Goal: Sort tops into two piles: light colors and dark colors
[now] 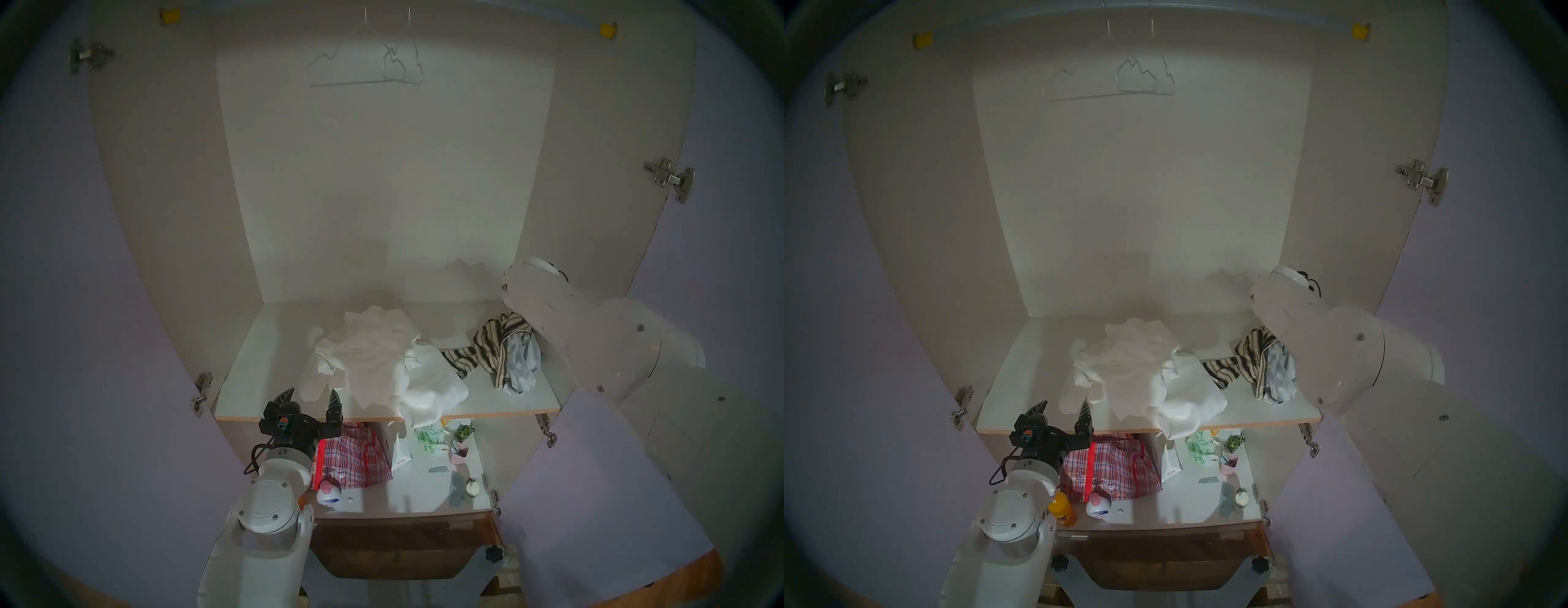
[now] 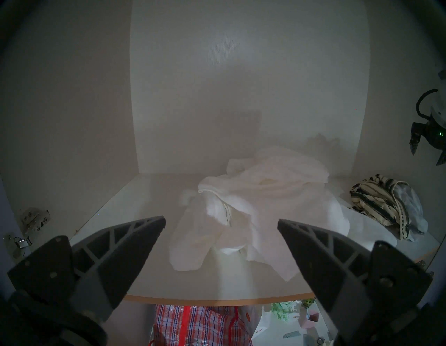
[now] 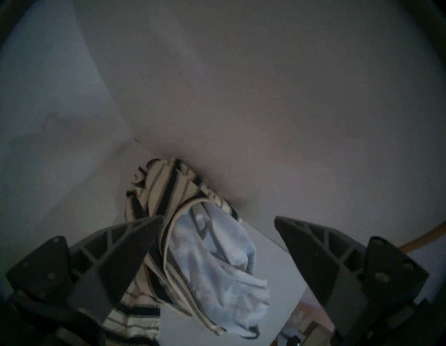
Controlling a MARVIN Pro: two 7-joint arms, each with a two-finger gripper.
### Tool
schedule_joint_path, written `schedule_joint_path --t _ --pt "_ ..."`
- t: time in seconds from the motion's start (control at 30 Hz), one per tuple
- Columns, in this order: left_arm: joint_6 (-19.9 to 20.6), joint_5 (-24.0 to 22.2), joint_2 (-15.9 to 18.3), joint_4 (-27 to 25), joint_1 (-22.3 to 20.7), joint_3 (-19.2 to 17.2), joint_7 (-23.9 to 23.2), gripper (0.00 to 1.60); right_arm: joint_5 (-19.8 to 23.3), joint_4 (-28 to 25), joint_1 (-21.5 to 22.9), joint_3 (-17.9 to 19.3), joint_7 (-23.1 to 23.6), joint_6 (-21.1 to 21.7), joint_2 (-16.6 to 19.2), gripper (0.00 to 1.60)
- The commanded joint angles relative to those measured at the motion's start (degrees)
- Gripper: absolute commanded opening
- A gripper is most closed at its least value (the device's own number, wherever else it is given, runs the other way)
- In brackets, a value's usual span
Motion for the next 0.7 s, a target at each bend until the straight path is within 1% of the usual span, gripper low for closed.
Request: schedule_joint_path --t 0.0,0.03,0.07,0.1,0.13,0.2,0.23,0.27,0.3,0.33,0.37,0.43,0.47,0.53,0.6,0.67 --pt "1.1 3.0 3.9 -1.1 -1.9 1.2 -2.7 1.6 -0.5 -2.2 0.7 -0.8 2.8 -3.9 -0.1 1.6" --pt "1.7 4.7 5.5 0.0 -3.7 1.8 -2.9 1.6 -0.5 -2.2 0.6 -0.9 3.1 -4.2 -0.1 1.6" --pt "1.7 5.5 6.0 0.7 -4.8 2.1 -2.8 1.6 -0.5 -2.3 0.5 -1.0 3.2 -4.4 -0.1 1.6" --pt "2.0 7.3 7.1 1.5 -6.0 2.7 -3.4 1.6 -0.5 -2.3 0.5 -1.0 3.4 -4.6 -0.1 1.6" --pt "1.4 7.9 8.4 2.6 -7.4 3.4 -4.8 1.6 -0.5 -2.4 0.4 -1.1 3.5 -4.7 -0.1 1.6" --pt "1.2 7.9 9.1 4.9 -10.2 4.2 -5.9 1.6 -0.5 -2.5 0.2 -1.2 3.8 -5.1 -0.1 1.6" --pt "2.0 7.8 9.7 5.9 -11.6 4.7 -6.9 1.6 -0.4 -2.7 0.1 -1.2 3.9 -5.2 -0.1 1.6" --pt "2.1 7.6 10.4 7.2 -13.1 5.4 -7.6 1.6 -0.4 -2.7 0.1 -1.2 4.0 -5.3 -0.1 1.6" --pt "2.4 7.7 11.8 8.5 -14.8 6.2 -9.4 1.6 -0.4 -2.8 0.0 -1.3 4.0 -5.2 -0.1 1.6" --pt "3.2 7.3 12.4 9.6 -16.2 6.9 -10.6 1.6 -0.4 -2.8 0.0 -1.3 4.0 -5.3 -0.1 1.6" --pt "2.7 7.8 13.1 10.6 -17.1 7.7 -11.2 1.6 -0.4 -2.9 0.0 -1.3 4.1 -5.3 -0.1 1.6" --pt "2.7 7.6 13.4 12.7 -19.1 8.7 -12.6 1.6 -0.4 -2.9 -0.1 -1.3 4.1 -5.3 -0.1 1.6" --pt "2.2 9.0 14.1 13.3 -19.9 9.5 -13.0 1.6 -0.4 -2.9 -0.1 -1.3 4.1 -5.3 -0.1 1.6" --pt "2.2 9.3 13.6 15.0 -21.9 10.2 -13.4 1.6 -0.4 -2.9 -0.1 -1.3 4.2 -5.3 -0.1 1.6" --pt "2.2 11.1 14.0 16.3 -23.8 11.5 -13.9 1.6 -0.4 -2.9 -0.1 -1.3 4.3 -5.3 -0.1 1.6" --pt "2.2 12.3 13.6 17.8 -25.9 12.5 -14.3 1.6 -0.4 -2.9 -0.1 -1.3 4.3 -5.3 -0.1 1.6"
